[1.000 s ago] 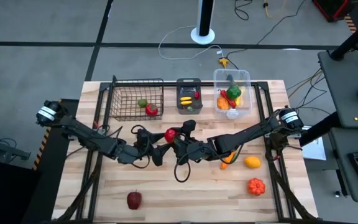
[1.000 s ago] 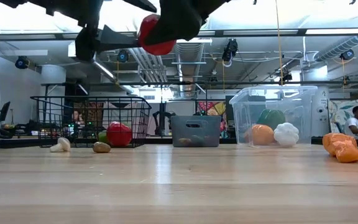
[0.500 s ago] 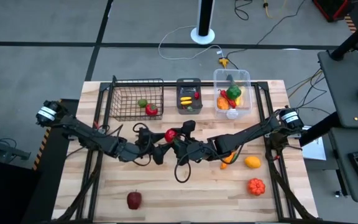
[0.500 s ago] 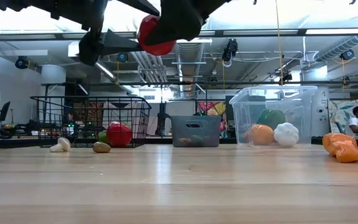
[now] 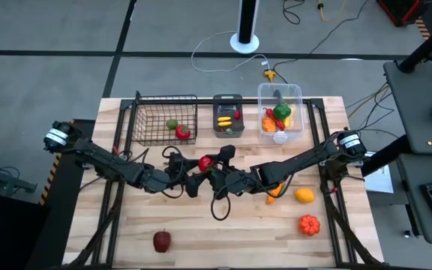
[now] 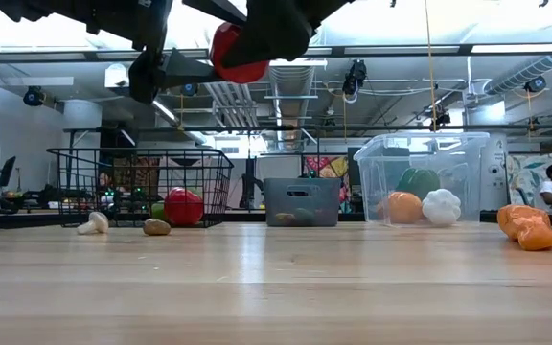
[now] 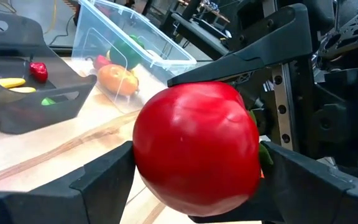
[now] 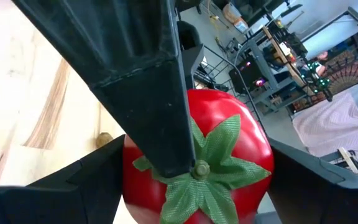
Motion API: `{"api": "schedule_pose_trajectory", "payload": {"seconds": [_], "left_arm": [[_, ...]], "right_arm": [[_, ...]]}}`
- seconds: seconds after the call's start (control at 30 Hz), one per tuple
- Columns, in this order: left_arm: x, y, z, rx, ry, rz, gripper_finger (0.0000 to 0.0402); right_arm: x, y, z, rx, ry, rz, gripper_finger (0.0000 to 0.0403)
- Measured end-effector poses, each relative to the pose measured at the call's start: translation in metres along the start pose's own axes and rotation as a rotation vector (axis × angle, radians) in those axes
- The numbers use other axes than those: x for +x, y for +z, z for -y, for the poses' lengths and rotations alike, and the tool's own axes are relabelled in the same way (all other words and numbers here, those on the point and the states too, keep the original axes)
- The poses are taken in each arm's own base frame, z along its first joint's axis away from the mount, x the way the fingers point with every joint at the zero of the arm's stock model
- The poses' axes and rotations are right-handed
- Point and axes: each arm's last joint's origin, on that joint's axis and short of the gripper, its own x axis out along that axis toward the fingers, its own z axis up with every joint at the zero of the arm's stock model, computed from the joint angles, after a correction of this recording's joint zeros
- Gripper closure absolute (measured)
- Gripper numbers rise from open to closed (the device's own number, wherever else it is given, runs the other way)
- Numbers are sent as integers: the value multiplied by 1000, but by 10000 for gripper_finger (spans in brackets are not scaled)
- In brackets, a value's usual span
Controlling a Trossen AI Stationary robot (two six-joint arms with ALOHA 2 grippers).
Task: Sort produce into baskets
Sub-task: Put the tomato into the black basket
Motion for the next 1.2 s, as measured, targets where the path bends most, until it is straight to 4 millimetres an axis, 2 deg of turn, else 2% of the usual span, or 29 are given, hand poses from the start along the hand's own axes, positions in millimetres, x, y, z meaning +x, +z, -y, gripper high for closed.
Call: {"api": "schedule_pose_trajectory", "payload": {"seconds": [0.33,0.47,0.67,0.8,1.0,1.2], "left_arm": [[0,1,0,-1,7,8,92],[-4,8,1,12,-5,23,92],[-14,23,1,28,-6,32,92],[-18,22,-2,57,10,-9,92],[-18,6,-10,99,7,-190,92],[-21,-2,-5,177,-22,-211,92]], "right_arm": [[0,-1,0,0,4,-7,67],[0,-3,-1,4,14,-37,59],[-3,0,3,15,17,-43,58],[-2,-7,1,15,42,-102,70],[2,-31,-2,148,251,-257,88],[-5,-48,-11,269,537,-399,82]]}}
